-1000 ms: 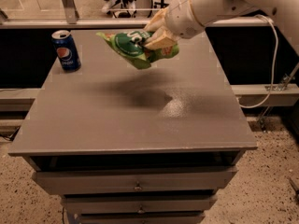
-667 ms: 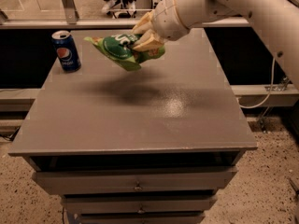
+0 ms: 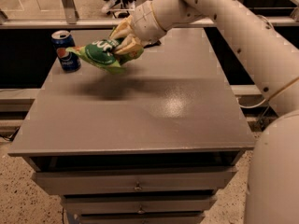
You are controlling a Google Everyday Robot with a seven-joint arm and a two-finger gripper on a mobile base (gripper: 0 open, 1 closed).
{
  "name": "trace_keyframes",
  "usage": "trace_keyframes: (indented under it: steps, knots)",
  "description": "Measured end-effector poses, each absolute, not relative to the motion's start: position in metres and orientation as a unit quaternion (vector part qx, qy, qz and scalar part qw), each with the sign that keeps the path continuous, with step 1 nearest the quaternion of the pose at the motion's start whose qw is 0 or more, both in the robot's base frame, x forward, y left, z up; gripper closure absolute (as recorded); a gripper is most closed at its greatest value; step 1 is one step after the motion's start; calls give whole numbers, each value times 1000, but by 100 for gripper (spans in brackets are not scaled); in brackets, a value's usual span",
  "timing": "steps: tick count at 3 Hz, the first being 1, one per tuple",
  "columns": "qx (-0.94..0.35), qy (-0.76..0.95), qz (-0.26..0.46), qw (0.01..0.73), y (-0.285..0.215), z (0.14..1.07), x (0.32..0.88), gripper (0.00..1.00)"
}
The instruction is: Move green rice chip bag near pepsi can
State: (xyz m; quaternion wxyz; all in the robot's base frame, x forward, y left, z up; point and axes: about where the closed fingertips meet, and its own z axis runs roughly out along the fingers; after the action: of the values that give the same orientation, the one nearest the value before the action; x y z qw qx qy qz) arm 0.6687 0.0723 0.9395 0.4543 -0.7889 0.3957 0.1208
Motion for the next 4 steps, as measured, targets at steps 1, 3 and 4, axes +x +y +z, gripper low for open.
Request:
trace_keyframes:
  steps: [1,3,4]
  knots:
    - [-800,368,122,457,92,937,678,100]
    - [-819,319,128,460,112,925,692,100]
    - [-829,295,128,458,116,922,699,100]
